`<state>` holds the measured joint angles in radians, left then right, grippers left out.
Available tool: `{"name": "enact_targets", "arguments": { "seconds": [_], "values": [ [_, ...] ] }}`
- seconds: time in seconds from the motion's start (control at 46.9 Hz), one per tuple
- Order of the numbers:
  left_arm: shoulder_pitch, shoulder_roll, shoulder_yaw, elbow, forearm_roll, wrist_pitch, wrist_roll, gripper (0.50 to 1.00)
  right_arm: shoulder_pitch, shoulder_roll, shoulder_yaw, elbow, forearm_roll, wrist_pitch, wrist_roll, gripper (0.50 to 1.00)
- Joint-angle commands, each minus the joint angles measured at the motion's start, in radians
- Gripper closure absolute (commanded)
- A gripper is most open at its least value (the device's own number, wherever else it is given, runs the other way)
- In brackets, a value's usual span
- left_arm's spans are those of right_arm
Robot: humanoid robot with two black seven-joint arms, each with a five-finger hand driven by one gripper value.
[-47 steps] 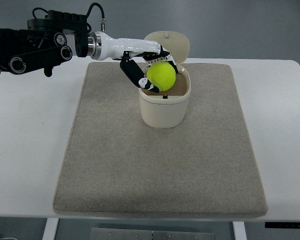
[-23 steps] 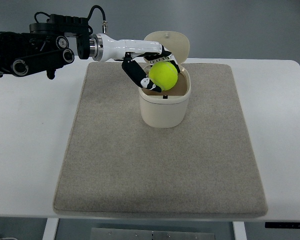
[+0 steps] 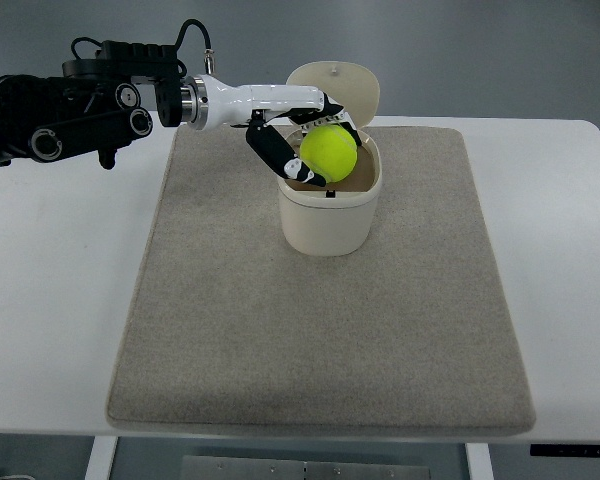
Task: Put tennis ball into box with left hand
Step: 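Lower the ball into the bin and open the left hand fingers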
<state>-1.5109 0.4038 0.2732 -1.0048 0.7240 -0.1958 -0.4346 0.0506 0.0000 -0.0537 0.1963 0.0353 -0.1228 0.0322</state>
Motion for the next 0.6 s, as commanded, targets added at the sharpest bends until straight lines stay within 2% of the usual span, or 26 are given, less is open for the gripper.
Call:
{"name": "enact_targets", "arguments": {
  "seconds": [0.0,0.341,0.384,0.448,0.533,0.576],
  "values": [
    [0.011,-0.005,0.000,0.000,0.000,0.015,0.000,1.000,0.000,0.000,0.000,0.000,0.000,0.000,0.000,0.599],
    [0.012,-0.006,-0.002,0.002,-0.001,0.039,0.000,1.000,0.000,0.000,0.000,0.000,0.000,0.000,0.000,0.599],
    [0.014,-0.006,-0.002,0.002,-0.001,0.048,0.000,0.963,0.000,0.000,0.000,0.000,0.000,0.000,0.000,0.599],
    [0.017,-0.006,-0.003,0.003,-0.001,0.065,0.000,0.858,0.000,0.000,0.000,0.000,0.000,0.000,0.000,0.599],
    [0.017,-0.006,-0.003,0.002,-0.003,0.075,-0.001,0.793,0.000,0.000,0.000,0.000,0.000,0.000,0.000,0.599],
    [0.017,-0.006,-0.005,0.002,-0.005,0.076,-0.001,0.782,0.000,0.000,0.000,0.000,0.000,0.000,0.000,0.599]
  ]
}}
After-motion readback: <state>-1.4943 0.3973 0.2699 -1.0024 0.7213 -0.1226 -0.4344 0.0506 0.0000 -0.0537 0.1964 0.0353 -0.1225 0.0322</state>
